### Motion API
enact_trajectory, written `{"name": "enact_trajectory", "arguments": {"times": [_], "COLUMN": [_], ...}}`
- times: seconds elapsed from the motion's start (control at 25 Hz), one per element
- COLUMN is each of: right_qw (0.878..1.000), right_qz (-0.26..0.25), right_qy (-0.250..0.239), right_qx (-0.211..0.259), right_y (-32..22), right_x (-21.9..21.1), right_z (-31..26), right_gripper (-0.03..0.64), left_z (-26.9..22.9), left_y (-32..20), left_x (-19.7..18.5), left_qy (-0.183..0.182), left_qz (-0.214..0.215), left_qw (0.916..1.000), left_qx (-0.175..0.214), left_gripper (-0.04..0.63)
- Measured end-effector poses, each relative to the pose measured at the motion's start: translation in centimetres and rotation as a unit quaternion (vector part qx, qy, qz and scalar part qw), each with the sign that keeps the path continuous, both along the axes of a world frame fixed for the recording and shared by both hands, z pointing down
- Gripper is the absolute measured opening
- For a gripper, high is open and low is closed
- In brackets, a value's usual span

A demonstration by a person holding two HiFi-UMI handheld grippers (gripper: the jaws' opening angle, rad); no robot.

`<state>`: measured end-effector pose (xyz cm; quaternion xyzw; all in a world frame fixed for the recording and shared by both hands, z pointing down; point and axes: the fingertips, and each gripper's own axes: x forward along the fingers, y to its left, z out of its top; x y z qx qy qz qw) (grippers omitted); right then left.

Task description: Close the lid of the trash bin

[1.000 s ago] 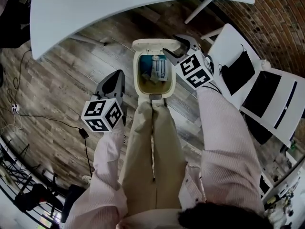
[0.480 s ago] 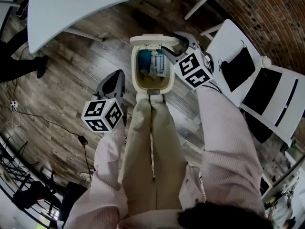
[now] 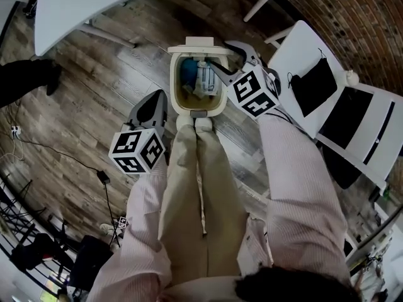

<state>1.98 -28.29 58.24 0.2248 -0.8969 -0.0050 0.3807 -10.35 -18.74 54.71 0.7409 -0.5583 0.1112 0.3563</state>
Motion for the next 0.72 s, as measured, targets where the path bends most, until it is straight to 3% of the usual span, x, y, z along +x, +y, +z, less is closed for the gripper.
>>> {"name": "enact_trajectory", "arguments": {"times": [0.72], "right_qw": [1.000], "right_qz": [0.003], "right_qy": [0.016], "right_qx": [-0.010], "right_y": [6.4], "right_x": [0.6], "right_z": [2.1], "right_gripper": [0.225], "left_z": [2.8], "left_y": [4.7], "left_x": [0.9], "left_qy": [0.016], "left_qz": [0.006], "left_qw": [0.9997], "left_qx": [-0.018], "left_gripper": [-0.008]}}
